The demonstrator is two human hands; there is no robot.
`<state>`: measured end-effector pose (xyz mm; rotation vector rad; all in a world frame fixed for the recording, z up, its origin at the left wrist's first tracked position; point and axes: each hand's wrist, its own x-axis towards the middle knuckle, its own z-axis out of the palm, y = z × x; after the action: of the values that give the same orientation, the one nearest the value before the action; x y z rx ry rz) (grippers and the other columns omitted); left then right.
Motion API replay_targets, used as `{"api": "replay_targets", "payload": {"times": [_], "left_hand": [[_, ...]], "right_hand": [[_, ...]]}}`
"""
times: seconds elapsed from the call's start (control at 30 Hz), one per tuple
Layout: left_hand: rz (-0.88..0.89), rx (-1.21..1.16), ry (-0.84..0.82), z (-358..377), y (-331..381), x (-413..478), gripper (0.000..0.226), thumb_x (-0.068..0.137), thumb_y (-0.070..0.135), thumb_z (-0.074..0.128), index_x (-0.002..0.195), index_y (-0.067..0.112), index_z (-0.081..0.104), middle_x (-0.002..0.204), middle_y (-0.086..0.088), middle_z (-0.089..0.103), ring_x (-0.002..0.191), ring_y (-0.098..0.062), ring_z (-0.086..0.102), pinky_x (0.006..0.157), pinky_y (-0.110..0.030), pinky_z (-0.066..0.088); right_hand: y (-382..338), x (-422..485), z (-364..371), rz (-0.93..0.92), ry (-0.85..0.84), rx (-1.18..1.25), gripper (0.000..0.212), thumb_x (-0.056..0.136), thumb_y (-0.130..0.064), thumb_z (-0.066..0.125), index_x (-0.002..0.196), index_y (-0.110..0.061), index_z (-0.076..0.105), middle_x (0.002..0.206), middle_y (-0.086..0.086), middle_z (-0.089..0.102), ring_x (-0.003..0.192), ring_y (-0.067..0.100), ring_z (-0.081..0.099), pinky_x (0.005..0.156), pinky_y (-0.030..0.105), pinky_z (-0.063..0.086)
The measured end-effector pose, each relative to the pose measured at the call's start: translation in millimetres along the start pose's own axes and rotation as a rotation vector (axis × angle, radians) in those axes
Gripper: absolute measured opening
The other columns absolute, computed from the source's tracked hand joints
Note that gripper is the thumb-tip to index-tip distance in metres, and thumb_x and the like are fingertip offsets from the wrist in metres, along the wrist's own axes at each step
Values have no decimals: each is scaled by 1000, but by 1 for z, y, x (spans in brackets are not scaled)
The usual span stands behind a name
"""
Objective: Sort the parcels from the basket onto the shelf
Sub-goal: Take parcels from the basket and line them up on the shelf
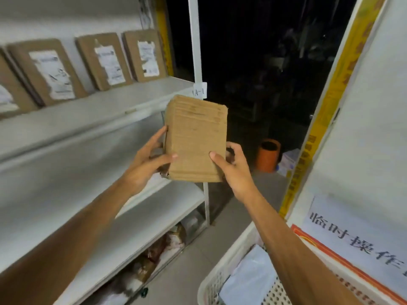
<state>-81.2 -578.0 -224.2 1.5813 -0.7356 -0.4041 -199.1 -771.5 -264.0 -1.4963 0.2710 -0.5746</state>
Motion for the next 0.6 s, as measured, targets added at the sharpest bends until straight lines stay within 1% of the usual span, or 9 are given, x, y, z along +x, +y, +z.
{"api": "replay_targets", "payload": {"times": [0.07,0.1,0.2,0.27,0.3,0.37,0.47,0.53,0.6], "left_hand": [[82,22,98,-24,20,-12,74,68,25,80,127,53,46,115,-3,55,90,-9,65,63,-34,56],[109,35,159,-37,30,-19,77,66,22,82,128,50,47,114,-6,54,87,-11,65,58,-32,55],[193,63,357,-72,61,-40,78,59,36,78,129,47,46,116,-12,52,95,-22,61,56,-27,54],[271,51,476,-91,80,-54,80,54,40,76,128,45,45,114,-9,51,95,-20,60,55,-24,54],[310,54,533,-99,88,-60,81,53,41,76,128,44,45,112,-6,50,93,-17,60,54,-24,54],[370,89,636,-118,101,-70,85,53,38,79,130,40,42,114,-5,49,93,-15,59,55,-22,54],[337,184,713,-151,109,-86,98,65,22,87,144,35,31,135,-12,34,120,-24,46,64,-17,55],[328,265,718,-177,111,-105,97,67,29,85,145,36,27,136,-7,29,124,-19,40,70,-8,51],[329,309,685,-205,115,-125,90,65,49,78,142,45,30,133,1,33,121,-14,44,78,-12,50]], "right_hand": [[-20,10,27,-49,-86,3,35,89,-22,67,118,-23,47,106,-10,62,87,-6,64,66,17,53],[-31,16,42,-74,-123,6,33,89,-21,66,117,-22,48,105,-9,64,89,-2,65,66,18,53],[-66,32,92,-175,-164,-78,36,88,-27,68,121,-21,55,108,-13,61,97,6,62,75,18,52],[-88,39,133,-253,-161,-157,42,87,-28,69,126,-18,58,104,-13,53,98,6,58,78,13,50],[-99,40,154,-269,-175,-196,49,85,-32,71,128,-16,56,105,-8,51,100,12,59,83,16,50],[-118,36,198,-266,-219,-286,77,75,-50,75,138,-18,45,115,2,44,110,21,54,97,31,48],[-140,24,254,-258,-279,-286,111,55,-70,76,147,-35,24,125,3,34,122,27,41,104,43,43],[-149,17,283,-243,-331,-235,116,49,-71,77,146,-45,18,131,4,34,124,28,38,103,46,42],[-152,13,305,-251,-381,-183,113,51,-69,79,144,-49,18,132,3,39,123,26,41,101,47,44]]}}
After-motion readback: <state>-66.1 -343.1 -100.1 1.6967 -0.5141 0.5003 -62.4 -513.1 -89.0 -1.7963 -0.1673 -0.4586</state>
